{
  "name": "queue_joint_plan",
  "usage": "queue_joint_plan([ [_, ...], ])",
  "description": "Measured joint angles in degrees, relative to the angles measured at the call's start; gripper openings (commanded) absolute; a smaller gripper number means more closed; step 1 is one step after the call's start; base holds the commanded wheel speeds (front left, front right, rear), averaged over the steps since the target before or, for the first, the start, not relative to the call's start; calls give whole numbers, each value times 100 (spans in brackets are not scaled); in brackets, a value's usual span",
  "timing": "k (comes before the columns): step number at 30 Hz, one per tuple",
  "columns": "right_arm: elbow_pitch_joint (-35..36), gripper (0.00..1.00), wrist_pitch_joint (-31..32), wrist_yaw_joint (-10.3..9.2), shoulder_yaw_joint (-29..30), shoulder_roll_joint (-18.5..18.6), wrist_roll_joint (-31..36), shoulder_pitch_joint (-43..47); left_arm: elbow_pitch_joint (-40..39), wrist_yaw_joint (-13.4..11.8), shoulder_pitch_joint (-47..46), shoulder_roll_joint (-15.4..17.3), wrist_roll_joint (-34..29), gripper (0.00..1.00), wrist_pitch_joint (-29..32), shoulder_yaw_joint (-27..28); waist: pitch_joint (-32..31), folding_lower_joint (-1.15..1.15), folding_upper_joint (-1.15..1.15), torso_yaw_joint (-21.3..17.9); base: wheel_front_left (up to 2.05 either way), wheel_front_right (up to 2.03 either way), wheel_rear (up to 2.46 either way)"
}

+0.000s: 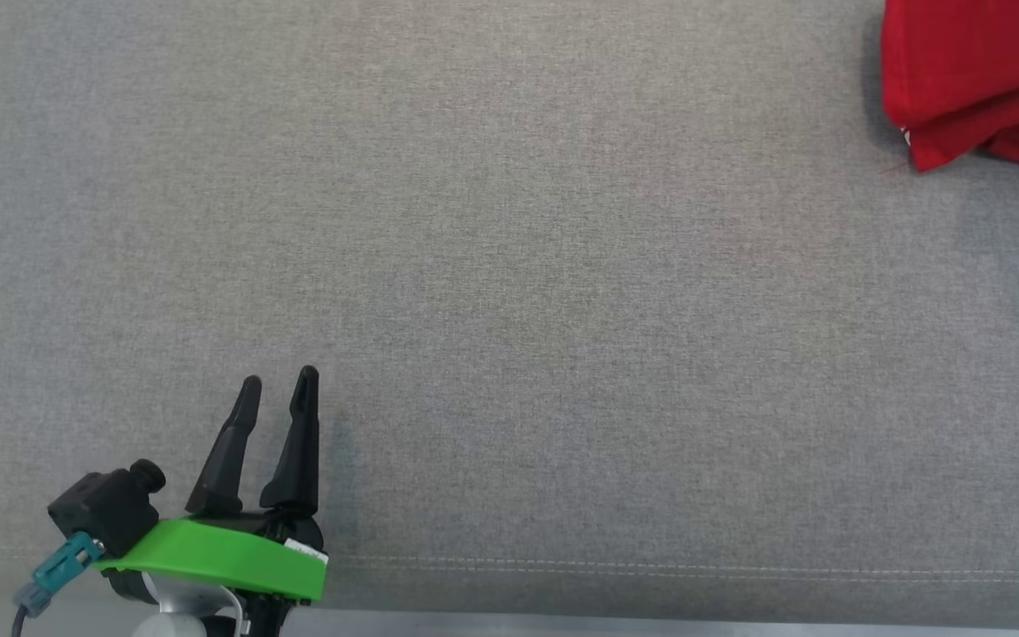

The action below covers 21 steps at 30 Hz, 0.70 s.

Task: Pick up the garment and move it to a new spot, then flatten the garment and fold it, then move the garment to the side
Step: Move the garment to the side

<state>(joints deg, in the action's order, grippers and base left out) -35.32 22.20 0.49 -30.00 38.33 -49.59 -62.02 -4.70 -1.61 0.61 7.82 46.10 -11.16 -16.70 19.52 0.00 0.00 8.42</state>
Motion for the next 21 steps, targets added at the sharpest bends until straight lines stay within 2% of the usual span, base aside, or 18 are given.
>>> queue_joint_plan([
  [4,-31,0,104,16,-64,49,36,-34,-12,-22,-26,25,-2,100,0,26,30,0,0,-92,0,0,0],
  [10,-133,0,261,46,-240,378,368,-118,-70,-42,-37,68,-53,100,3,30,87,0,0,-217,0,0,0],
  [21,-445,0,249,-60,-526,907,1031,-132,-155,-60,-93,155,-100,100,155,-22,364,0,0,-240,0,0,0],
])
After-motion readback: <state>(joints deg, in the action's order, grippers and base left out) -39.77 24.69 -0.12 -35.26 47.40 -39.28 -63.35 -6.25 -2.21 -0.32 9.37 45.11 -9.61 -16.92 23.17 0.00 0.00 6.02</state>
